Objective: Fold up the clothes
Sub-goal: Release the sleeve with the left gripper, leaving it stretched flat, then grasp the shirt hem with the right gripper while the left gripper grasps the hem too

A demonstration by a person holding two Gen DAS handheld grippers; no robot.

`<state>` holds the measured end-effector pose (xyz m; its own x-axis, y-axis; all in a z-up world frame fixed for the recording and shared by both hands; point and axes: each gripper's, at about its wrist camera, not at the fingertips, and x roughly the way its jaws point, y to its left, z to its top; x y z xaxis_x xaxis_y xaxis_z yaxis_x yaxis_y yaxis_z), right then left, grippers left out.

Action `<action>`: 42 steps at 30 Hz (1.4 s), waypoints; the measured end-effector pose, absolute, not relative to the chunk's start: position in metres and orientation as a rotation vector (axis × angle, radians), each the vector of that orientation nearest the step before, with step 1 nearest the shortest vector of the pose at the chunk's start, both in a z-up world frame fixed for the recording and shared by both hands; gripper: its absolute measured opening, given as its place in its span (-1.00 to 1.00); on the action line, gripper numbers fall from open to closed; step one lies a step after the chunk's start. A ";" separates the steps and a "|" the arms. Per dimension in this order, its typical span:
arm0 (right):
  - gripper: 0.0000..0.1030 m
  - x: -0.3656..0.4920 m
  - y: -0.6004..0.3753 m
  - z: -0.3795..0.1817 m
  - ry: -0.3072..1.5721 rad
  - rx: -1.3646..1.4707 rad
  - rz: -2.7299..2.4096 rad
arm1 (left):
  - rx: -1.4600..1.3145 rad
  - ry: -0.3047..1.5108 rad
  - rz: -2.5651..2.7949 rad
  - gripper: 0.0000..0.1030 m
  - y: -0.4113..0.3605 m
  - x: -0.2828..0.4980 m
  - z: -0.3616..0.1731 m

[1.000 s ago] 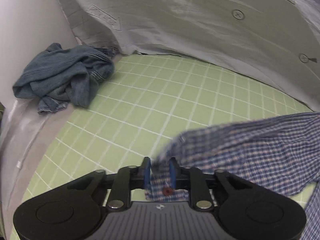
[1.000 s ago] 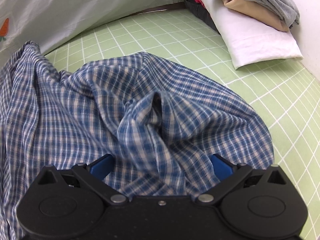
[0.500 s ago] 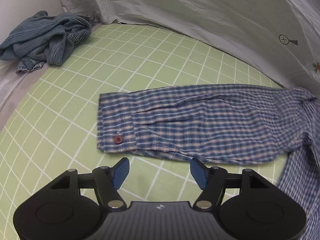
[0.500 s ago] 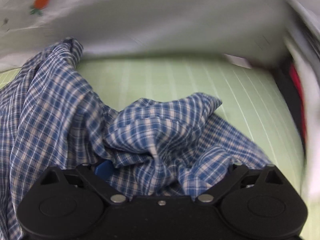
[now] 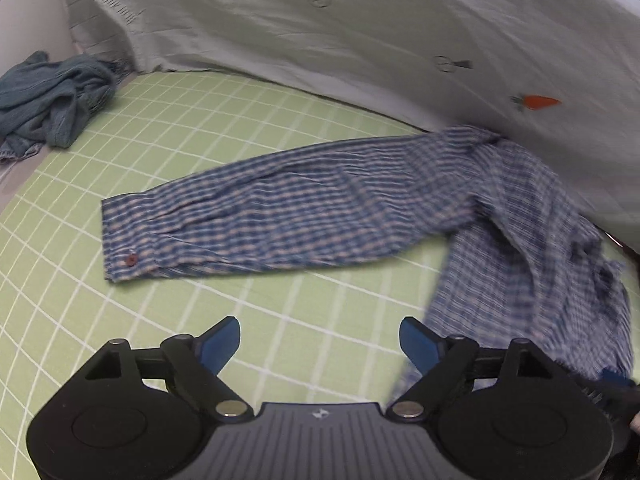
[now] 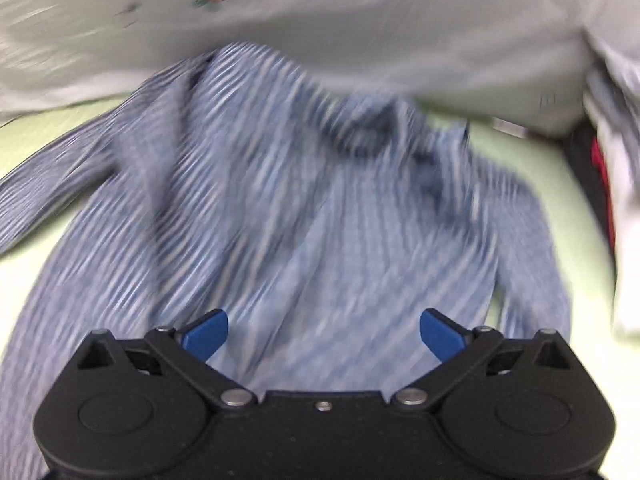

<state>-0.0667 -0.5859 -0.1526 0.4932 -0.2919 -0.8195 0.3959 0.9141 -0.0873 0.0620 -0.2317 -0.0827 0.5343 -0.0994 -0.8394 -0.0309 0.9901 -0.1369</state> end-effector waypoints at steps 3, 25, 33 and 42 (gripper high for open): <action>0.86 -0.095 -0.551 -0.158 0.996 0.166 -0.387 | -0.131 0.992 -0.100 0.71 -0.251 0.036 -0.070; 0.96 -0.237 -0.575 -0.124 0.807 0.351 -0.454 | -0.044 0.984 -0.228 0.73 -0.300 -0.080 -0.056; 1.00 -0.201 -0.546 -0.133 0.801 0.245 -0.354 | -0.070 0.891 -0.193 0.87 -0.279 -0.101 -0.042; 0.45 -0.134 -0.508 -0.154 0.889 0.177 -0.280 | -0.059 0.916 -0.132 0.87 -0.243 -0.091 -0.045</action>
<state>-0.1340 -0.5076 -0.1537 0.5969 -0.1669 -0.7848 0.3126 0.9492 0.0359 -0.0906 -0.2432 -0.0446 0.6017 -0.1392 -0.7865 0.0886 0.9903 -0.1074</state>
